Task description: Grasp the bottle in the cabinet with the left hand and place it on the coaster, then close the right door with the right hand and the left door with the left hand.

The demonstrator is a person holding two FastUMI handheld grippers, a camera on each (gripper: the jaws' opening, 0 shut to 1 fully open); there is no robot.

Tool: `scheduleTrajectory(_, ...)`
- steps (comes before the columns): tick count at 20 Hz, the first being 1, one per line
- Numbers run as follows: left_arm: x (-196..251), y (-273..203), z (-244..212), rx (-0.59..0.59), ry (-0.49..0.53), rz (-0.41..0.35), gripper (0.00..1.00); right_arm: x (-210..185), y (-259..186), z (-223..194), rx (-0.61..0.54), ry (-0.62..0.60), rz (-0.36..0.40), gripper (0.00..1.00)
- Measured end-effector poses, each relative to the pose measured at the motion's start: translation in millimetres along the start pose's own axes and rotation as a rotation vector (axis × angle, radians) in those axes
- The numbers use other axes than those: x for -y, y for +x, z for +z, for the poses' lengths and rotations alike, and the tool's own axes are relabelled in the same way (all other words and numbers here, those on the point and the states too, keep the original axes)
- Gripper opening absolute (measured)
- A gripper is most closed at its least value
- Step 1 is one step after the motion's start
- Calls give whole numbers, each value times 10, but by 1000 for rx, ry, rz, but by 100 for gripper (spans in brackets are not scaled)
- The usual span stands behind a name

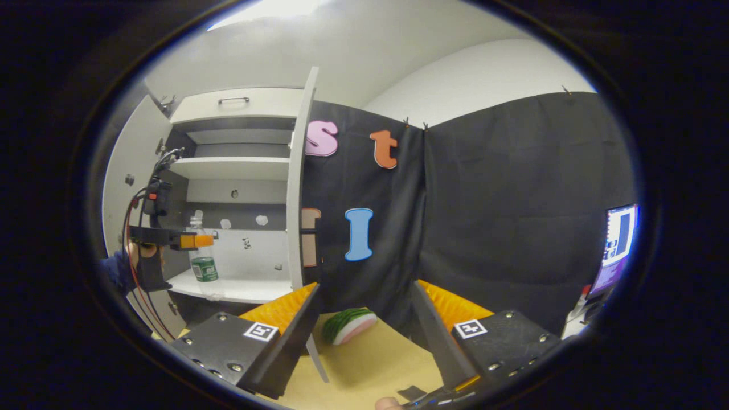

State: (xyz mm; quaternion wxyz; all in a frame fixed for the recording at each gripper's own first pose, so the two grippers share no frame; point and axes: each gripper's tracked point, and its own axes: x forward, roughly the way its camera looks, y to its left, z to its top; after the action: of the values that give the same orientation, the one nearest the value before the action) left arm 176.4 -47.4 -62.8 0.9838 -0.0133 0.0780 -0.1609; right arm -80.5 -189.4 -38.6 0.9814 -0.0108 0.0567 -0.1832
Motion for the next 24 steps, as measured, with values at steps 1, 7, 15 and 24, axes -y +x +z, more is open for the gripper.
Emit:
scheduleTrajectory(1,34,-94,-39,-6,2,-9,68,-16,9,-7,1,-3,6,96)
scheduleTrajectory(7,115,-567,-316,-27,7,-38,69,-135,48,20,-5,-2,59,96)
scheduleTrajectory(15,-11,-845,-1135,-128,-79,-43,69,-209,76,3,-12,-16,67,96)
scheduleTrajectory(24,-19,-998,-2463,-271,-75,-41,71,-343,61,-23,-22,-47,68,96)
